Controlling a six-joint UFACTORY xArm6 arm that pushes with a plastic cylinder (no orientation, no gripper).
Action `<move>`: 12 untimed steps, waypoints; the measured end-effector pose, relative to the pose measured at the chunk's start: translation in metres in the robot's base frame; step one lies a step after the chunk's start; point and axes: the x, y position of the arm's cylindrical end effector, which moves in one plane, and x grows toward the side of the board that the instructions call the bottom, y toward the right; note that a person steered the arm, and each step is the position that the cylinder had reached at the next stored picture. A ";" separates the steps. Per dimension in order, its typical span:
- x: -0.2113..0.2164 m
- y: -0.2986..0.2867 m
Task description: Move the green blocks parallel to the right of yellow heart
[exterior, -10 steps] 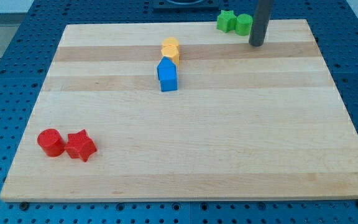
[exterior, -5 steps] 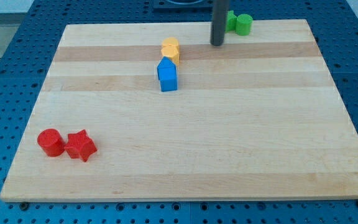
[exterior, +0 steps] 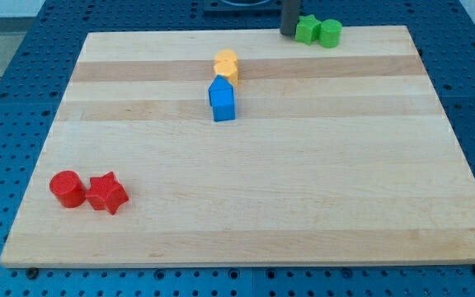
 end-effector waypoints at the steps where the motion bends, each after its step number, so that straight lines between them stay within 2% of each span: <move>1: 0.012 0.000; 3: 0.026 -0.001; 4: 0.057 0.019; 5: 0.073 0.081; 6: 0.039 0.150; 7: -0.012 0.166; 8: -0.015 0.164; 10: -0.014 0.066; 11: 0.003 0.051; 12: 0.057 0.050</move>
